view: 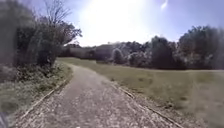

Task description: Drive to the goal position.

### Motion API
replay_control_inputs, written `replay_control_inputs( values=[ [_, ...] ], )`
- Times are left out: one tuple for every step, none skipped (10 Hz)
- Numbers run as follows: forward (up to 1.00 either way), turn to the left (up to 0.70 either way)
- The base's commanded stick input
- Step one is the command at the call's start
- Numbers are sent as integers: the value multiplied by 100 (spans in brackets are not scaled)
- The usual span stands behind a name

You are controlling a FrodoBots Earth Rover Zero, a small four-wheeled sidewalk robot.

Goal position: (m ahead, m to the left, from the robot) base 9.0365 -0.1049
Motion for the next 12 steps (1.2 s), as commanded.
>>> replay_control_inputs(
  values=[
    [70,0],
    [70,0],
    [70,0],
    [70,0],
    [70,0],
    [70,3],
    [70,19],
    [48,33],
    [1,45],
    [0,45],
    [0,34],
    [0,6]
  ],
)
